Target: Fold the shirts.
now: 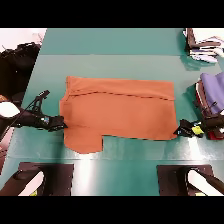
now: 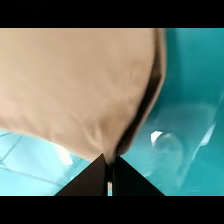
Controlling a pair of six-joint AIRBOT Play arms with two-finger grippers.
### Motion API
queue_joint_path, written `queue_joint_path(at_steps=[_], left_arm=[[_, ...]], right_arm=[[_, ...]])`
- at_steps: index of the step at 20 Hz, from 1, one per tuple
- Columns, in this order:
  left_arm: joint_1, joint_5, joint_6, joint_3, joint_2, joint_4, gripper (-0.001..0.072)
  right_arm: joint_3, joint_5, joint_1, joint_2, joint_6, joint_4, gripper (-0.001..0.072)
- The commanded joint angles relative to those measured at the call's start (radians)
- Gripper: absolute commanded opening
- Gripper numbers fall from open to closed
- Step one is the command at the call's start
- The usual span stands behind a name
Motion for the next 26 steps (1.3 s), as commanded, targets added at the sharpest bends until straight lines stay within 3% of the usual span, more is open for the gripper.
queue_joint_path(at_steps=[1, 4, 6, 11, 17, 22, 26], left_arm=[[0.000, -0.171, -0.068, 0.001, 0.156, 0.071, 0.0023], [0.000, -0.323, -0.119, 0.010, 0.240, 0.017, 0.0023], [0.000, -0.332, -0.126, 0.061, 0.244, 0.000, 0.0022], [0.000, -0.049, -0.061, 0.160, 0.151, 0.007, 0.0022], [0.000, 0.183, 0.067, 0.278, -0.248, 0.002, 0.0024], [0.000, 0.276, 0.093, 0.451, -0.534, -0.007, 0.0025], [0.000, 0.332, 0.092, 0.512, -0.618, -0.033, 0.0028]], right_arm=[[0.053, 0.129, 0.008, 0.127, -0.006, -0.087, 0.0017], [0.099, 0.233, 0.008, 0.245, 0.019, -0.142, 0.0017], [0.151, 0.219, 0.008, 0.285, 0.039, -0.148, 0.0016], [0.343, 0.153, 0.035, 0.122, 0.039, -0.148, 0.0016], [0.578, 0.042, 0.161, -0.242, 0.038, -0.148, 0.0017], [0.767, 0.031, 0.209, -0.485, 0.039, -0.146, 0.0018], [0.864, 0.015, 0.191, -0.604, 0.033, -0.066, 0.0022]])
